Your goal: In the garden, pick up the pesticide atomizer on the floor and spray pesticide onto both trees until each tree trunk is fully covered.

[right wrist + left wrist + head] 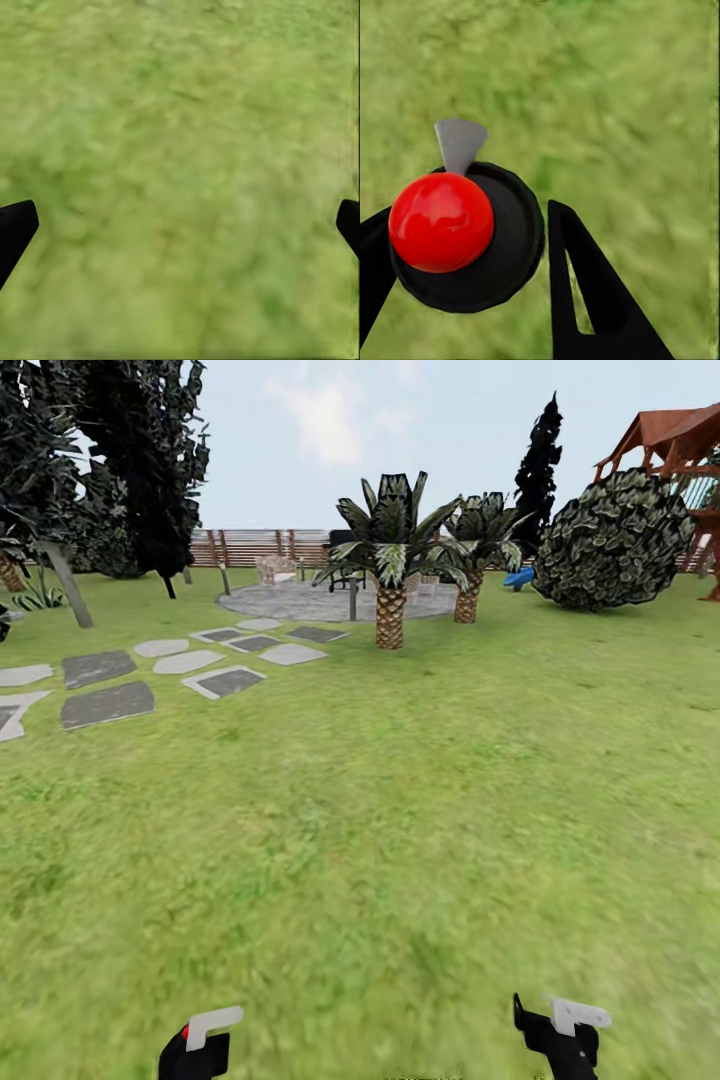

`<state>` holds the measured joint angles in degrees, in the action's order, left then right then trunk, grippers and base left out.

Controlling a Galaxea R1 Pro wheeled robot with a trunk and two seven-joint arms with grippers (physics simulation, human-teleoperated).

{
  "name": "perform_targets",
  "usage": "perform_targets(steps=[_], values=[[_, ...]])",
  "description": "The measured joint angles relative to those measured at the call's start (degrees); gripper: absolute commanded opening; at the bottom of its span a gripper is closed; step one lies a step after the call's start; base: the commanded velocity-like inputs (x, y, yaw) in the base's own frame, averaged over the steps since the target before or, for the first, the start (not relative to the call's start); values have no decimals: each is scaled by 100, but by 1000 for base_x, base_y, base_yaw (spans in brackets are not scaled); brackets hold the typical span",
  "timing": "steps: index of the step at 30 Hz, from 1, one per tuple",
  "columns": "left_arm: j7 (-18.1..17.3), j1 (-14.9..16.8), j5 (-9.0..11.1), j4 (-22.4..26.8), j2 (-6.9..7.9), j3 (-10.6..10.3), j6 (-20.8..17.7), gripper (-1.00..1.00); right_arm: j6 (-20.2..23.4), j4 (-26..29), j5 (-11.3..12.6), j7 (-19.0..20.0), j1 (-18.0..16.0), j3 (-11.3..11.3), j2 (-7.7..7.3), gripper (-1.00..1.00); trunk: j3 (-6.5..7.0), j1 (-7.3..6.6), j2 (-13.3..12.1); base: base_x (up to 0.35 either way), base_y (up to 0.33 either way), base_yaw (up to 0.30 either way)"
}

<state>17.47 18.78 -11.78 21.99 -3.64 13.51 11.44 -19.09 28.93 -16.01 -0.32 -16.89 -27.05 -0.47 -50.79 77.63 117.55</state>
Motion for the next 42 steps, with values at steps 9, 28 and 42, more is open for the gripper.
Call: perform_targets(steps=[9, 28, 42], values=[[2, 0, 0, 5, 0, 2, 0, -100, 0, 0, 0, 0, 0, 0, 0, 100, -2, 0, 0, 0, -276, -299], [9, 0, 0, -1, 0, 3, 0, -100, 0, 0, 0, 0, 0, 0, 0, 100, -120, 0, 0, 0, -277, -231], [9, 0, 0, -1, 0, 0, 0, -100, 0, 0, 0, 0, 0, 0, 0, 100, -217, 0, 0, 0, -277, -219]])
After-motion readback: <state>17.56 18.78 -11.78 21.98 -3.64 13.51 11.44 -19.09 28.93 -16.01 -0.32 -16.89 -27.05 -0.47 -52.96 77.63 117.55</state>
